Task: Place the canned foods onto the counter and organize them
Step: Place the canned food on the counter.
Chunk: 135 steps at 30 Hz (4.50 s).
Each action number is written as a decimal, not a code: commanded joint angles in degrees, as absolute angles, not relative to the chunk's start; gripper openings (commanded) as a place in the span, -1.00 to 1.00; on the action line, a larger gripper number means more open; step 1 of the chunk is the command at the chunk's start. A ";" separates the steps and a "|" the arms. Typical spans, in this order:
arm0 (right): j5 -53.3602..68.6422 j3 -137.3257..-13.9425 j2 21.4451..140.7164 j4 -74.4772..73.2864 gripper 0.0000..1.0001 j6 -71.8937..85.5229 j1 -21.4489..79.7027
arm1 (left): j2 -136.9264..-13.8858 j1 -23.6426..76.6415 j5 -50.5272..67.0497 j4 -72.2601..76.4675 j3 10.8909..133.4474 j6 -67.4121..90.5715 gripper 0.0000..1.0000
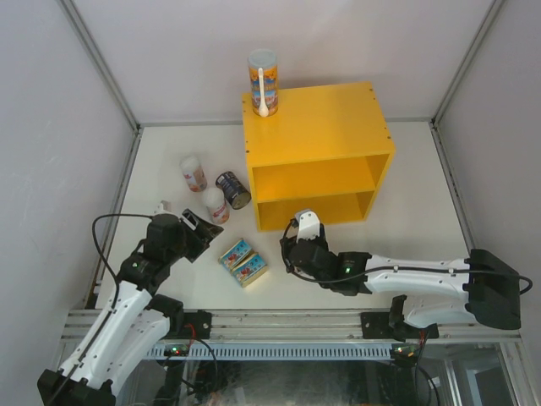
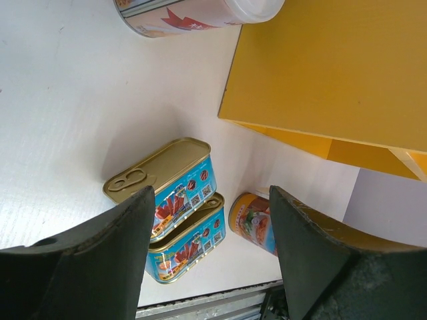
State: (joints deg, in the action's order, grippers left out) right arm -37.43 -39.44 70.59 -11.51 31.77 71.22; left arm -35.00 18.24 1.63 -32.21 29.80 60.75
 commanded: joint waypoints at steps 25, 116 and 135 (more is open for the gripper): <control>-43.18 -70.95 62.19 -25.65 -0.76 18.28 80.53 | -33.10 18.19 0.12 -31.03 32.21 60.91 0.43; -10.41 -147.30 104.16 -44.53 -0.70 2.68 46.27 | -43.88 16.99 -3.77 -25.14 37.08 59.04 0.39; -10.70 -145.78 106.69 -43.76 0.05 3.60 45.81 | -45.50 16.18 -3.08 -24.19 36.56 58.95 0.43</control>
